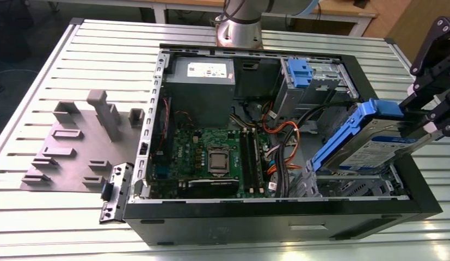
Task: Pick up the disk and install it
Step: 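Insert the disk into the insertion slot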
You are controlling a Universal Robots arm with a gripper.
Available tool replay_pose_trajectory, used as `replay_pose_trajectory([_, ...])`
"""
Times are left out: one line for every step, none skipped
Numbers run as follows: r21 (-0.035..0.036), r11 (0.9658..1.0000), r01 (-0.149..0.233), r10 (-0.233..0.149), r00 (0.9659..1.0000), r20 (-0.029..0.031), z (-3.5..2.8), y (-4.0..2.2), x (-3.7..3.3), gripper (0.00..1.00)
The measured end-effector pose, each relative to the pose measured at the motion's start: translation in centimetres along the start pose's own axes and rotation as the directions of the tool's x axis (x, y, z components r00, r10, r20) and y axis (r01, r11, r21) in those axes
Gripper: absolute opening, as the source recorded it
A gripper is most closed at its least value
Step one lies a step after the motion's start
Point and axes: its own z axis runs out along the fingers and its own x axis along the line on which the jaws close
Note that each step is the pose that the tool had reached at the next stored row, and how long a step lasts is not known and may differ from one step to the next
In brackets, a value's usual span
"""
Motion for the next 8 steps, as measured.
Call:
replay_pose_trajectory([0.0,1.0,0.0,0.0,1.0,0.0,0.0,0.0,0.0,0.35])
replay_pose_trajectory([0.0,1.0,0.0,0.0,1.0,0.0001,0.03,0.0,0.0,0.35])
replay_pose_trajectory([0.0,1.0,0.0,0.0,1.0,0.0001,0.09,-0.01,0.0,0.35])
replay_pose_trajectory([0.0,1.0,0.0,0.0,1.0,0.0001,0.21,-0.01,0.01,0.35])
replay_pose_trajectory([0.0,1.0,0.0,0.0,1.0,-0.0001,0.35,-0.02,0.03,0.35])
replay_pose_trajectory([0.0,1.0,0.0,0.0,1.0,0.0,0.51,-0.02,0.04,0.35])
replay_pose_trajectory([0.0,1.0,0.0,0.0,1.0,-0.0001,0.7,-0.03,0.06,0.35])
replay_pose_trajectory([0.0,1.0,0.0,0.0,1.0,0.0002,0.88,-0.04,0.08,0.35])
